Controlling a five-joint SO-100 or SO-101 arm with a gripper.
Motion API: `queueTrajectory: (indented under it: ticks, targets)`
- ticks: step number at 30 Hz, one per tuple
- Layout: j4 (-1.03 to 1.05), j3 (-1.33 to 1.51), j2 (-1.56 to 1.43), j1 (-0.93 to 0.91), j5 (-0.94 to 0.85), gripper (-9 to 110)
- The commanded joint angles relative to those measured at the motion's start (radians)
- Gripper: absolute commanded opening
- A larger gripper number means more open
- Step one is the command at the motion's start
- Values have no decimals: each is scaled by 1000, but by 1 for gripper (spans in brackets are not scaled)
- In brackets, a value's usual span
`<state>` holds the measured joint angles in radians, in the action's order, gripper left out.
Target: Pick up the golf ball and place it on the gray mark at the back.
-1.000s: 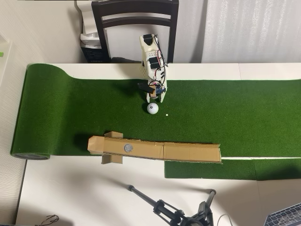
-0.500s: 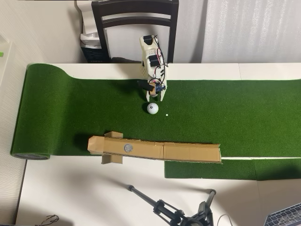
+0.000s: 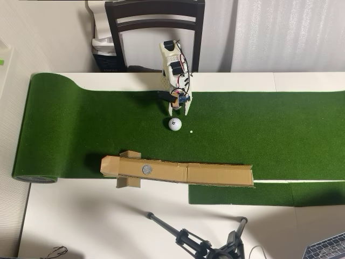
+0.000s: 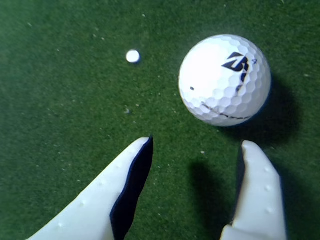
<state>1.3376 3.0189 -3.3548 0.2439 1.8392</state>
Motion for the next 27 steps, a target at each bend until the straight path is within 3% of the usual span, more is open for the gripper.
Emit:
queueTrajectory:
  ticks: [1, 20, 27]
  targets:
    - [43, -152, -48, -15, -17, 29]
    - [29, -357, -46, -175, -74, 29]
    - [-97, -359, -58, -221, -83, 29]
